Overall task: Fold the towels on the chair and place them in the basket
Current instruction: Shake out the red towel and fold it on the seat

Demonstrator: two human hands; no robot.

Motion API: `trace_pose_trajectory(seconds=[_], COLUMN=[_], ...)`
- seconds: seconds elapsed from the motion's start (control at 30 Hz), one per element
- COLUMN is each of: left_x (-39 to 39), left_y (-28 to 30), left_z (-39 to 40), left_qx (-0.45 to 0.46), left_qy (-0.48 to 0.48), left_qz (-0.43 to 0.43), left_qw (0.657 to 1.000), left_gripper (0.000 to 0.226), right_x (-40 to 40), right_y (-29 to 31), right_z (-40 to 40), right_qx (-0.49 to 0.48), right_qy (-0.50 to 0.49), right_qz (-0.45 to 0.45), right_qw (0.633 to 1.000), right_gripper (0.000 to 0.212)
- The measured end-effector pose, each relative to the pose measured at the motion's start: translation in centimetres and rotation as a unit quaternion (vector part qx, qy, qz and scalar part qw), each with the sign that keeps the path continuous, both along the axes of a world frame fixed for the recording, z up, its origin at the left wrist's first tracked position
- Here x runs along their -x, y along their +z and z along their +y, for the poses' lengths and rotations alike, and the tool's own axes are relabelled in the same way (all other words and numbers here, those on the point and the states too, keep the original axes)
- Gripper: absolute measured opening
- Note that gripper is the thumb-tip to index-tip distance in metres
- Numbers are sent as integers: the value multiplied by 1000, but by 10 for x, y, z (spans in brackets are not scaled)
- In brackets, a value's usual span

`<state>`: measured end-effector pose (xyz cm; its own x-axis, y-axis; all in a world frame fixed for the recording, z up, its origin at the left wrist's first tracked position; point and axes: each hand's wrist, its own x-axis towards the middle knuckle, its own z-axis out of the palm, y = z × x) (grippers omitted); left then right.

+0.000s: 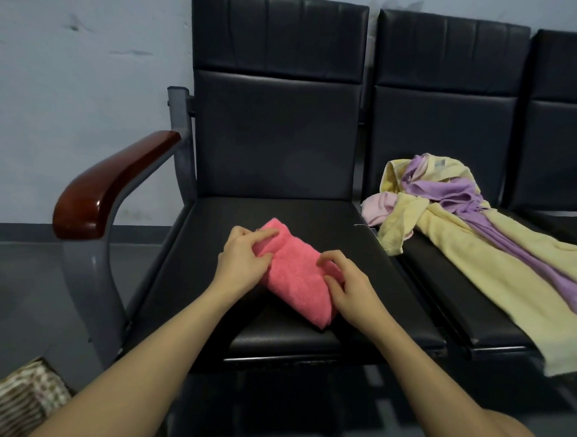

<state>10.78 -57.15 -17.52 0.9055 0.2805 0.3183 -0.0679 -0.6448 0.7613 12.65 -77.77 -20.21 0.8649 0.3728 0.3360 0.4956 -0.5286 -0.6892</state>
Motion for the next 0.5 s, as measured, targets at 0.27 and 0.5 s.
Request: trace_pose_trajectory(seconds=[0.27,0.5], left_x=[46,102], left_y=[62,107], left_z=[9,54], left_qx=[-97,-131], left_qy=[64,158], left_qz=[-83,-127], left_qw=[990,970], left_gripper=[43,43], right_x=[21,44], right_y=[47,92], right_z=[16,73], right_qx=[-54,-97], right_qy=[45,146], right_qz=[-77,-122], right_qw=[995,977], right_gripper=[41,32])
